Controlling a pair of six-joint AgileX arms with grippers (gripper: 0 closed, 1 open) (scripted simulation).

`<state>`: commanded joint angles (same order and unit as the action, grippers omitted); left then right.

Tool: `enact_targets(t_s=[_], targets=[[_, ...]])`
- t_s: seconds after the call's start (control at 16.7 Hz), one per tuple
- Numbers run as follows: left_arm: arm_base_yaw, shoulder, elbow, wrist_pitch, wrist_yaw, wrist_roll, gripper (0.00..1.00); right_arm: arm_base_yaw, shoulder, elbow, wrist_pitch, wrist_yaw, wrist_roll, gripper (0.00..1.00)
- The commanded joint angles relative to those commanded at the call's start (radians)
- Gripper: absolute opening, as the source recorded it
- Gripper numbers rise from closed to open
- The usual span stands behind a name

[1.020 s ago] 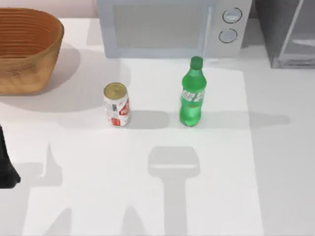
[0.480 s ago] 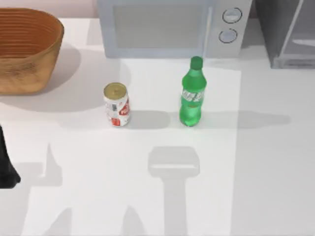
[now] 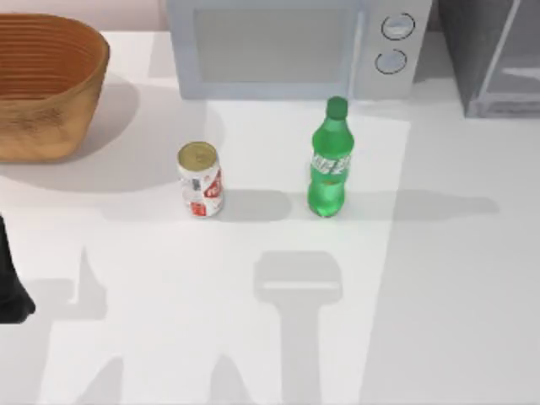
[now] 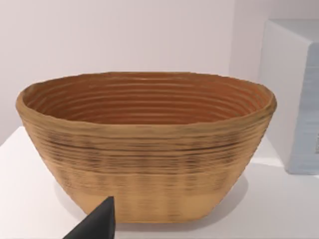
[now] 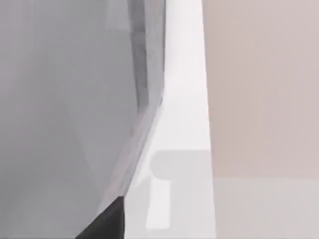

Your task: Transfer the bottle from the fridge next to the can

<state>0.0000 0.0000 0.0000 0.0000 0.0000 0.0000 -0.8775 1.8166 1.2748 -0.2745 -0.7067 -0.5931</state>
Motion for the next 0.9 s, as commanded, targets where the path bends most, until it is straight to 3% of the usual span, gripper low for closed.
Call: enact_targets(t_s=[0.18, 0.6, 0.9], targets=[[0.0, 0.0, 0.0, 0.0, 0.0, 0.0, 1.0, 0.157, -0.028, -0.049, 0.061, 0.119, 0.111, 1.0], [0.0, 0.0, 0.0, 0.0, 0.0, 0.0, 1.0, 0.678, -0.14, -0.21, 0.249, 0.503, 0.439, 1.0], [0.0, 0.0, 0.0, 0.0, 0.0, 0.0, 1.0, 0.848, -0.196, -0.281, 0.33, 0.662, 0.576, 1.0]])
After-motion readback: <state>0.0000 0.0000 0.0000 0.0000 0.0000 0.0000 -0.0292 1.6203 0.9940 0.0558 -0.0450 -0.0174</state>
